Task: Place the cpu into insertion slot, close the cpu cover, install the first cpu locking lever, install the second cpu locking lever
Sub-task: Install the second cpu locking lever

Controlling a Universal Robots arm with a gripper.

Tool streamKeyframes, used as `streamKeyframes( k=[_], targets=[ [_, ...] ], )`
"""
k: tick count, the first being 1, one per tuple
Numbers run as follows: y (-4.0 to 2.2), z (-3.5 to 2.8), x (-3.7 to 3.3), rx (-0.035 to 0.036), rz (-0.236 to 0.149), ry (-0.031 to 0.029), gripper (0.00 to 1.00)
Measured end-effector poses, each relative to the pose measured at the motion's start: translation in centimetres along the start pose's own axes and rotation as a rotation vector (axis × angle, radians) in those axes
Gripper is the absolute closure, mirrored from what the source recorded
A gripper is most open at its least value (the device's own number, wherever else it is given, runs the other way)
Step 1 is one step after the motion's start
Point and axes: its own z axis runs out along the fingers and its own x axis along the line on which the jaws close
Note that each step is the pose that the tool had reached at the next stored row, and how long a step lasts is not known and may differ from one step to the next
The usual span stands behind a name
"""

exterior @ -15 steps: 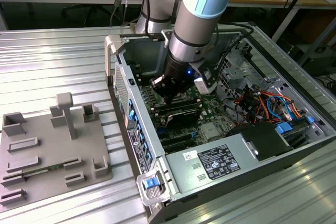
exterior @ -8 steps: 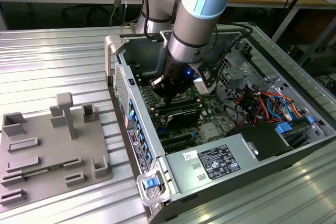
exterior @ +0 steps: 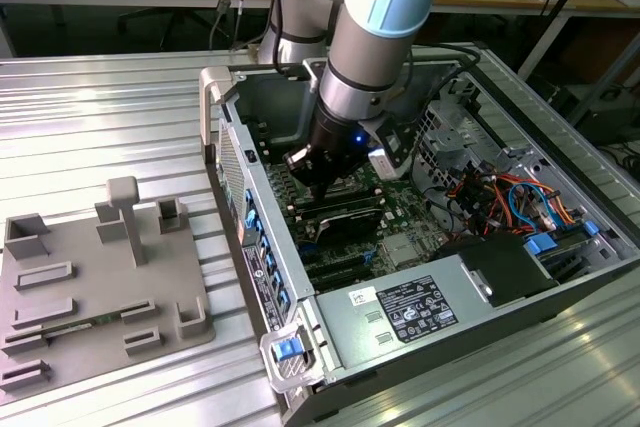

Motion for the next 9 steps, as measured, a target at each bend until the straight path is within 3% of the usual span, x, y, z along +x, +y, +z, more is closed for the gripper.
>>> streamKeyframes(
  k=[9],
  targets=[
    [0.19,0.31,0.11,0.0000,-0.035,0.0014,0.89]
  ],
)
